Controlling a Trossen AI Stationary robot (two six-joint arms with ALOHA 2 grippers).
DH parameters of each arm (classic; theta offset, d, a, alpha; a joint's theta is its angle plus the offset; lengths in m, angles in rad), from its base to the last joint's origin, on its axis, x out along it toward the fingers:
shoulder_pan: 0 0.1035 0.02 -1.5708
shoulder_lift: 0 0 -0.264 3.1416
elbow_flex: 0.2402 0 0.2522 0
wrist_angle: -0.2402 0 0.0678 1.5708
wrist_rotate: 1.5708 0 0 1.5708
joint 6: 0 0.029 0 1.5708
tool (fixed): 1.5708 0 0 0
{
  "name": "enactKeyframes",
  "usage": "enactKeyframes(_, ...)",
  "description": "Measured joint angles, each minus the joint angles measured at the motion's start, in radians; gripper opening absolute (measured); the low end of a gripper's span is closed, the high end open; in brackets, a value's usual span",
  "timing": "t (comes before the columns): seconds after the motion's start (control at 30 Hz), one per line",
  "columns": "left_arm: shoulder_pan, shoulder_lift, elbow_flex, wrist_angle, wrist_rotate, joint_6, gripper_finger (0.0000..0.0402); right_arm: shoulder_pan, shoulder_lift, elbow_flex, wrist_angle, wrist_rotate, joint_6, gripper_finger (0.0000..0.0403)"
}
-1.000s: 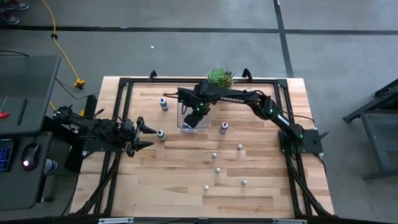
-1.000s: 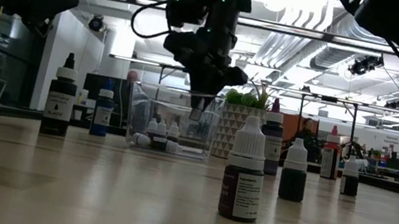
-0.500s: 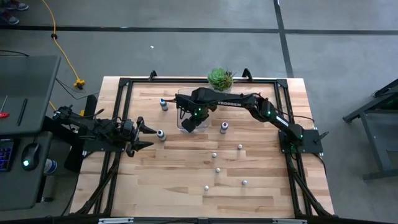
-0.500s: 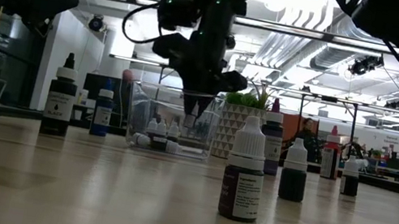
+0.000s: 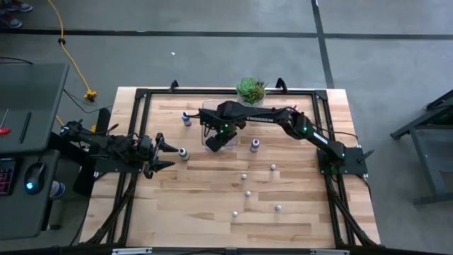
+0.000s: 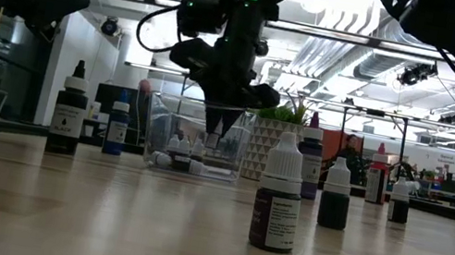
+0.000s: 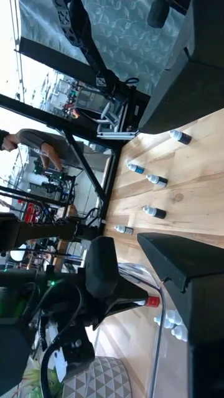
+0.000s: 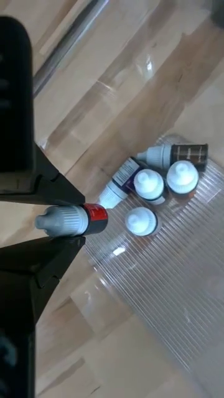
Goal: Pick & Place food coloring
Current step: Put the small red food coloring bottle into the transparent bin, then put the small green food coloring bottle into the transparent bin
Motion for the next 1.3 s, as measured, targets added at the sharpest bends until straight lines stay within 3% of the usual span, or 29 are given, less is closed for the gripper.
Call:
enactKeyframes(0.6,0.000,0.000,0.000,0.000,0.000,0.000,0.0271,-0.006,0.014,0.000,-0.001,-0.003,-0.028,0.0069)
enactKeyframes(1.0,0.000,0.000,0.000,0.000,0.000,0.000,0.0271,-0.013,0.014,0.000,-0.001,0.003,-0.046,0.0103)
enactKeyframes(1.3,0.000,0.000,0.000,0.000,0.000,0.000,0.0271,-0.013,0.022,0.000,0.001,0.004,-0.046,0.0107)
